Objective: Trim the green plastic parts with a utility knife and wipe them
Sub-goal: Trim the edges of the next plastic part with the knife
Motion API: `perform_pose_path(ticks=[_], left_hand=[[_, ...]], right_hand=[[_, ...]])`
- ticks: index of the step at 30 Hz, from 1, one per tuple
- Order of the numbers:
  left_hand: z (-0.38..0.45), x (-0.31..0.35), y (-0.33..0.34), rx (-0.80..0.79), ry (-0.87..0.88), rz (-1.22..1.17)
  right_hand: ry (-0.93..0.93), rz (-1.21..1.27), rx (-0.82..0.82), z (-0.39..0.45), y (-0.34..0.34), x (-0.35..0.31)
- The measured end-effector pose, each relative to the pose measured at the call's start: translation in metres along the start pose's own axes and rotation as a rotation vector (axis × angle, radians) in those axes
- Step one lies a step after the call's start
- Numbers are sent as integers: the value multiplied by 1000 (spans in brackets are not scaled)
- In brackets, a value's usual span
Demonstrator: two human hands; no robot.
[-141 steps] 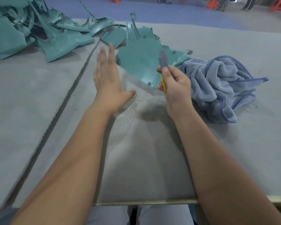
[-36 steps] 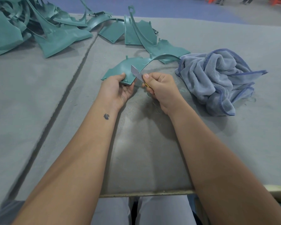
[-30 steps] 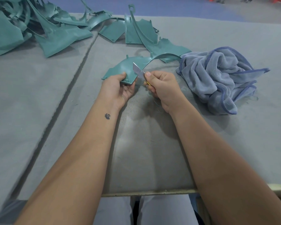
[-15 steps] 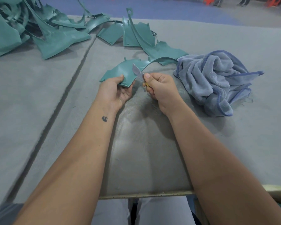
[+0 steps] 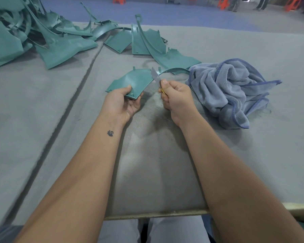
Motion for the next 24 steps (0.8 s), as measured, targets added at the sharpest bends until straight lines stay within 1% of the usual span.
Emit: perform_pose_path(ticks=[8, 10, 12, 18, 24], left_hand=[[0, 1, -1, -3, 0, 8], [-1, 3, -4, -12, -8, -19], [-3, 6, -8, -18, -13, -58], [-4, 7, -7, -34, 5, -77], [-1, 9, -11, -42, 22, -93]], right_hand=[[7, 28, 46, 0, -1, 0], [47, 139, 122, 2, -6, -2], [74, 247, 157, 4, -11, -3], [91, 295, 199, 6, -11, -3], [118, 482, 255, 8, -17, -1]])
Point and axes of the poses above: each hand's wrist, its own z-axis towards the middle knuckle, its own y-axis out of the palm, x = y × z, the point moved 4 cm from there along z, towards the middle knuckle, and after that the axes turned 5 degrees about -y, right-handed, at the moved point
